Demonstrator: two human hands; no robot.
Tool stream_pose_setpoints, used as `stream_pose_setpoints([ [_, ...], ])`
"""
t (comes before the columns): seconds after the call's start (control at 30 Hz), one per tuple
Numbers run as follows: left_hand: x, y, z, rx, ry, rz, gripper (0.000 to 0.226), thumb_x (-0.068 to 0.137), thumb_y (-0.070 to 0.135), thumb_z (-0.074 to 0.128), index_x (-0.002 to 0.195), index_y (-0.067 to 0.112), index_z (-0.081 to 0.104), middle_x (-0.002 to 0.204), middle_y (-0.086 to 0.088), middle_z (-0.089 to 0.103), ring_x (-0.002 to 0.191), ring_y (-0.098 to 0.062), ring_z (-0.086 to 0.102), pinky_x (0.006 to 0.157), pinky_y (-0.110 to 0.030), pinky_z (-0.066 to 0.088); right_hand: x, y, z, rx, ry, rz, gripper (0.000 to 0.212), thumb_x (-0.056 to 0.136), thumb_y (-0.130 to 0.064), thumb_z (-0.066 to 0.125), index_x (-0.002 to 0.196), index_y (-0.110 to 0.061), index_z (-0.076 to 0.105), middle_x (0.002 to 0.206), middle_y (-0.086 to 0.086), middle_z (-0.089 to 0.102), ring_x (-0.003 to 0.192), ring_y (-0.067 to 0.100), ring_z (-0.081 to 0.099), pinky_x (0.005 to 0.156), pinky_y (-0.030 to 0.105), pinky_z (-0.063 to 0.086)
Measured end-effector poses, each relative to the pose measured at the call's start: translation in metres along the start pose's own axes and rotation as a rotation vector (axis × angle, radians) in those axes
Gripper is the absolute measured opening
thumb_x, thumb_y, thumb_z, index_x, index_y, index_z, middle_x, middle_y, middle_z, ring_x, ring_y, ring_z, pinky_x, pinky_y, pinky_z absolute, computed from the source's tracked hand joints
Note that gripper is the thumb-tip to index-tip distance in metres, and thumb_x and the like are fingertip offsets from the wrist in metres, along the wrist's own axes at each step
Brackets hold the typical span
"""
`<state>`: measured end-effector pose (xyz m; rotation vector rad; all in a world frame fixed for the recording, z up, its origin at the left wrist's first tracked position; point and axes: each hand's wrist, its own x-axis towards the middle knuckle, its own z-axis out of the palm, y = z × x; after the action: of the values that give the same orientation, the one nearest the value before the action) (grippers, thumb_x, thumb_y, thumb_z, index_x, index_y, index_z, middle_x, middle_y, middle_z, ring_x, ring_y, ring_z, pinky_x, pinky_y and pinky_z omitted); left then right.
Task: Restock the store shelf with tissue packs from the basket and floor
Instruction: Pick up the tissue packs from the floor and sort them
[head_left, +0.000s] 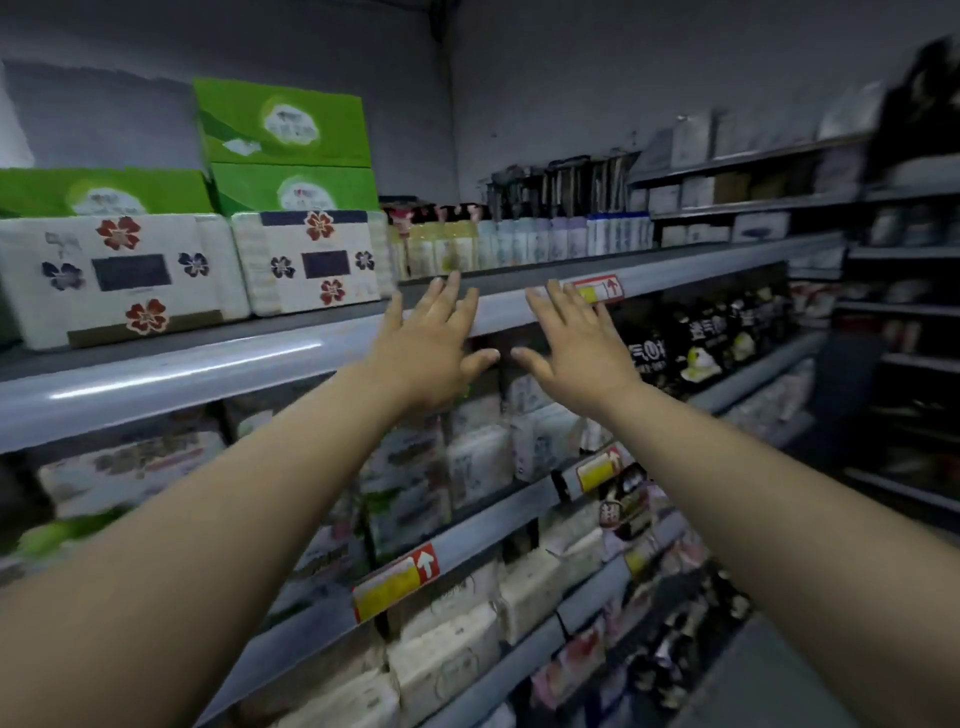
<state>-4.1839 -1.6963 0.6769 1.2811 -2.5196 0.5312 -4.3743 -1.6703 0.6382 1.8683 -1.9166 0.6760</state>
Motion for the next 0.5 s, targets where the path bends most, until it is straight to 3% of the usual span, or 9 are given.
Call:
stream_pose_setpoints([
  [0.27,-0.029,0.108,0.056,-0.213,-0.168,0.356,0.077,0.098,0.059,0.025,0.154,0.02,-0.01,0.16,0.0,-0.02,0.148,-0.017,-0.015,0.116,-0.048,-0.012,-0.167,0.059,-0.014,-0.138,-0.187,0.46,0.076,0.096,-0.064,0.028,0.156,-0.026,0.0,0.164,0.003,-0.005,0.15,0.021,-0.005,0.119,0.046,0.0],
  [0.5,-0.085,0.242,0.096,-0.268,-0.303,0.685,0.081,0.097,0.06,0.028,0.154,0.019,-0.011,0.16,-0.003,-0.021,0.148,-0.018,-0.017,0.116,-0.05,-0.009,-0.35,0.094,-0.034,-0.233,-0.309,0.812,0.078,0.095,-0.065,0.025,0.156,-0.024,-0.002,0.164,0.006,-0.005,0.15,0.023,-0.007,0.12,0.047,0.0],
])
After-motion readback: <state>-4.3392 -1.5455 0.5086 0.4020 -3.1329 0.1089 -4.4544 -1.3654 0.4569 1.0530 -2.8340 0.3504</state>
